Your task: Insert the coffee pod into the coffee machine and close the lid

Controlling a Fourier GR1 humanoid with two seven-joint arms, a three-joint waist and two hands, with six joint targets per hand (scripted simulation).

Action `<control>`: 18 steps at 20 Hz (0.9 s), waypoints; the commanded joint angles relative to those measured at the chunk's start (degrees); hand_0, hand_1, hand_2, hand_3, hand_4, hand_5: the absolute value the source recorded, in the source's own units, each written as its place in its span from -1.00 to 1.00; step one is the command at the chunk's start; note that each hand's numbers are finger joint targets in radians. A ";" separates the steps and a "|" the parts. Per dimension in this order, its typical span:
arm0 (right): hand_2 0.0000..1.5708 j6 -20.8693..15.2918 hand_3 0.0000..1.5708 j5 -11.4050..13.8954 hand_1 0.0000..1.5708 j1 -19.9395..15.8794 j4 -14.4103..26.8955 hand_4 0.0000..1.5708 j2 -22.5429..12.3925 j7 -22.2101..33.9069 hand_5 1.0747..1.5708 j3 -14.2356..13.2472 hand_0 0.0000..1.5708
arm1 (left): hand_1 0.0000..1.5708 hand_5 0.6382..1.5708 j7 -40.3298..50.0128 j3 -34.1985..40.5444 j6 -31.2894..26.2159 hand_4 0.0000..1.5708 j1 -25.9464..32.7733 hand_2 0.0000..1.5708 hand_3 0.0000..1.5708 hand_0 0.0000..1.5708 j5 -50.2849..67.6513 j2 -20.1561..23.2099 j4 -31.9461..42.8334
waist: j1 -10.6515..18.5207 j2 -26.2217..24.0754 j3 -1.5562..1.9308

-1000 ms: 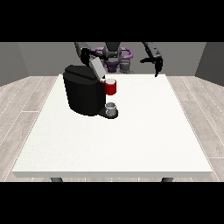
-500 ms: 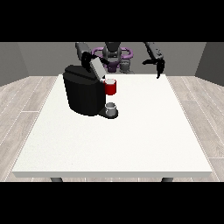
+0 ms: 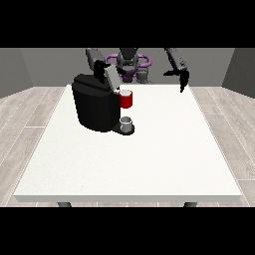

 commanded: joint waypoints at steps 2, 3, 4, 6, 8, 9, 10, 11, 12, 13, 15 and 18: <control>-1.00 -0.44 -1.00 1.65 -1.00 -1.67 3.74 -0.50 0.94 -0.63 1.00 1.48 -1.00 | -1.00 1.00 2.08 -0.48 -2.57 -0.53 -1.28 -1.00 -1.00 -1.00 1.26 1.10 -0.38 | 2.37 0.92 0.46; -1.00 -1.88 -1.00 4.05 -1.00 0.59 2.66 -0.44 4.20 -0.05 1.00 5.13 -1.00 | -1.00 1.00 3.41 -0.13 -1.04 -0.58 -1.92 -1.00 -1.00 -1.00 1.22 0.34 0.58 | 1.15 -0.84 0.45; -1.00 -2.61 -1.00 3.78 -1.00 -4.16 3.10 -0.42 2.37 1.74 1.00 3.24 -1.00 | -1.00 1.00 0.66 0.27 -1.48 -0.52 -2.44 -1.00 -1.00 -1.00 1.12 0.90 2.24 | 1.96 1.49 0.43; -1.00 -2.14 -1.00 4.77 -1.00 -4.70 2.85 -0.54 2.79 0.29 1.00 4.86 -1.00 | -1.00 1.00 0.06 1.20 -0.67 -0.50 -4.99 -1.00 -1.00 -1.00 1.75 0.80 2.88 | 1.75 3.29 0.43; -1.00 -1.09 -1.00 4.24 -1.00 -4.48 1.87 -0.46 2.59 3.37 1.00 5.35 -1.00 | -1.00 1.00 -0.36 0.44 -2.53 -0.51 -2.31 -1.00 -1.00 -1.00 1.24 1.62 3.92 | 2.03 0.89 0.43; -1.00 -3.24 -1.00 4.79 -1.00 -7.55 1.96 -0.47 3.41 5.67 1.00 5.24 -1.00 | -1.00 1.00 1.69 0.12 -2.61 -0.51 -4.44 -1.00 -1.00 -1.00 2.17 0.38 3.73 | 3.44 1.42 0.42; -1.00 -2.07 -1.00 4.64 -1.00 -6.33 1.79 -0.44 1.25 6.48 1.00 4.71 -1.00 | -1.00 1.00 0.60 0.65 -4.10 -0.55 -2.73 -1.00 -1.00 -1.00 2.38 2.01 4.04 | 3.32 0.78 0.42; -1.00 -2.58 -1.00 6.14 -1.00 -9.21 1.88 -0.48 0.73 9.64 1.00 5.71 -1.00 | -1.00 1.00 0.81 0.51 -3.70 -0.56 -5.15 -1.00 -1.00 -1.00 2.17 1.89 4.43 | 3.48 1.61 0.39; -1.00 -3.69 -1.00 6.38 -1.00 -8.19 1.44 -0.52 2.48 8.71 1.00 6.55 -1.00 | -1.00 1.00 1.59 1.47 -2.81 -0.53 -5.51 -1.00 -1.00 -1.00 2.34 2.41 5.37 | 3.36 2.44 0.41; -1.00 -5.29 -1.00 7.55 -1.00 -8.97 1.52 -0.54 3.56 8.87 1.00 7.45 -1.00 | -1.00 1.00 0.58 -0.45 -1.91 -0.54 -5.28 -1.00 -1.00 -1.00 0.74 0.85 4.25 | 4.49 1.73 0.41; -1.00 -5.50 -1.00 8.31 -1.00 -13.49 1.63 -0.55 2.49 10.93 1.00 7.20 -1.00 | -1.00 1.00 -0.98 0.65 -3.22 -0.56 -7.31 -1.00 -1.00 -1.00 1.41 2.45 6.16 | 4.46 3.99 0.39; -1.00 -4.87 -1.00 10.47 -1.00 -13.25 3.02 -0.44 3.29 11.76 1.00 9.30 -1.00 | -1.00 1.00 -1.21 -0.10 -1.93 -0.54 -5.07 -1.00 -1.00 -1.00 0.34 1.56 6.70 | 3.80 1.05 0.42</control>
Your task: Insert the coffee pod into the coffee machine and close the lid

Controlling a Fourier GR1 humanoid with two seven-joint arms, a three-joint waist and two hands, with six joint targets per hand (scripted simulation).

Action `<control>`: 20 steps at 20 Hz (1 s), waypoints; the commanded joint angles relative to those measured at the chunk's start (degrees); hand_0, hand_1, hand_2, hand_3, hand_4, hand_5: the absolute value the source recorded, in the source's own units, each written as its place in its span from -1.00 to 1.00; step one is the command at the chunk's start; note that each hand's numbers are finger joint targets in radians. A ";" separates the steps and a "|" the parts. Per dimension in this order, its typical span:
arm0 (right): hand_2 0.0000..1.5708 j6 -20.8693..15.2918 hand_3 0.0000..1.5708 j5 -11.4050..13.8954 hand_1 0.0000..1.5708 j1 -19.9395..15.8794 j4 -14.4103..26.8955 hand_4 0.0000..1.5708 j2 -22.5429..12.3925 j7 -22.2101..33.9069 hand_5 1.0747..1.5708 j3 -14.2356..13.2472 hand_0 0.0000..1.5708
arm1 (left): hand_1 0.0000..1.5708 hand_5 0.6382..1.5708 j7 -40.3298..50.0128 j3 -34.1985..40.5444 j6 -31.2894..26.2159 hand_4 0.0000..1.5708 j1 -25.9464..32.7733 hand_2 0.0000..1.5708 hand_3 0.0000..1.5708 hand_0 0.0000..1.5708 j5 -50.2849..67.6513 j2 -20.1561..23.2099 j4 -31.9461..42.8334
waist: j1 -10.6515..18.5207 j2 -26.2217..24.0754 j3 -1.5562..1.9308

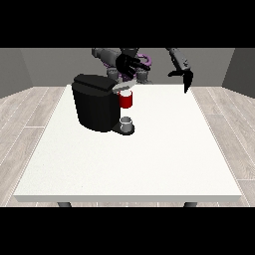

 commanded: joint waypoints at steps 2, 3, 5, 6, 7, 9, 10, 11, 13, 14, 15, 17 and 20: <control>-1.00 1.01 -1.00 1.17 -1.00 -4.44 1.95 -0.51 -0.28 -5.14 1.00 0.48 -1.00 | -1.00 1.00 -2.75 -0.32 0.15 -0.63 -1.13 -1.00 -1.00 -1.00 -0.55 0.26 0.06 | 1.62 3.34 -0.13; -1.00 1.27 -1.00 1.95 -1.00 -5.51 1.32 -0.53 1.60 -1.70 1.00 2.03 -1.00 | -1.00 1.00 -5.31 1.12 0.18 -0.57 -1.89 -1.00 -1.00 -1.00 -0.16 0.86 3.99 | -0.93 2.73 -0.16; -1.00 0.78 -1.00 0.43 -1.00 -3.12 1.76 -0.51 2.10 -2.21 1.00 3.66 -1.00 | -1.00 1.00 -3.79 -0.10 0.42 -0.51 0.36 -1.00 -1.00 -1.00 -0.70 -0.19 3.77 | -0.38 -0.05 -0.14; -1.00 -0.66 -1.00 -0.11 -1.00 -6.13 3.58 -0.50 2.13 -4.32 1.00 -0.04 -1.00 | -1.00 1.00 -1.32 -2.61 2.70 -0.49 -0.56 -1.00 -1.00 -1.00 -1.79 -3.23 -0.67 | 2.12 0.75 -0.12; -1.00 -0.02 -1.00 -0.38 -1.00 -3.09 3.10 -0.48 2.14 -4.35 1.00 3.32 -1.00 | -1.00 1.00 -0.93 -1.37 -1.48 -0.53 0.26 -1.00 -1.00 -1.00 0.43 -1.02 1.20 | 1.38 -1.06 -0.12; -1.00 -0.38 -1.00 -0.86 -1.00 -1.53 4.21 -0.44 2.17 -7.07 1.00 4.83 -1.00 | -1.00 1.00 -0.44 -3.87 0.35 -0.62 1.28 -1.00 -1.00 -1.00 -1.60 -3.18 -0.59 | 2.44 -1.27 -0.11; -1.00 0.94 -1.00 -4.28 -1.00 0.53 1.17 -0.50 2.18 -4.05 1.00 8.10 -1.00 | -1.00 1.00 -2.28 -1.46 1.94 -0.66 1.07 -1.00 -1.00 -1.00 -0.99 -2.63 3.44 | -0.26 -3.08 -0.13; -1.00 2.81 -1.00 -3.78 -1.00 0.83 2.88 -0.45 2.19 -5.60 1.00 8.11 -1.00 | -1.00 1.00 -1.68 -2.66 0.53 -0.79 1.87 -1.00 -1.00 -1.00 -1.18 -2.47 1.51 | 1.03 -2.80 -0.12; -1.00 0.48 -1.00 -3.53 -1.00 1.02 3.05 -0.40 2.19 -7.94 1.00 11.11 -1.00 | -1.00 1.00 -3.83 -2.39 0.06 -0.79 -0.60 -1.00 -1.00 -1.00 -1.56 -1.21 2.25 | 1.84 0.02 -0.13; -1.00 0.56 -1.00 -5.46 -1.00 5.68 1.76 -0.38 2.20 -6.68 1.00 15.10 -1.00 | -1.00 1.00 -2.47 -3.64 1.38 -0.79 1.69 -1.00 -1.00 -1.00 -1.97 -3.94 2.56 | 1.40 -3.91 -0.12; -1.00 3.31 -1.00 -4.06 -1.00 3.75 2.74 -0.37 2.20 -8.97 1.00 12.10 -1.00 | -1.00 1.00 -2.53 -2.29 -0.03 -0.79 2.55 -1.00 -1.00 -1.00 -0.73 -1.81 1.84 | 0.34 -3.58 -0.12; -1.00 6.22 -1.00 -7.43 -1.00 6.38 0.26 -0.35 2.20 -11.90 1.00 15.99 -1.00 | -1.00 1.00 -3.47 -3.04 0.76 -0.79 2.27 -1.00 -1.00 -1.00 -1.45 -2.98 2.09 | 0.93 -3.60 -0.11; -1.00 6.21 -1.00 -12.07 -1.00 12.39 -3.60 -0.41 2.21 -14.73 1.00 22.90 -1.00 | -1.00 1.00 -6.63 -2.48 0.92 -0.79 2.31 -1.00 -1.00 -1.00 -2.12 -2.20 5.03 | 0.05 -2.25 -0.13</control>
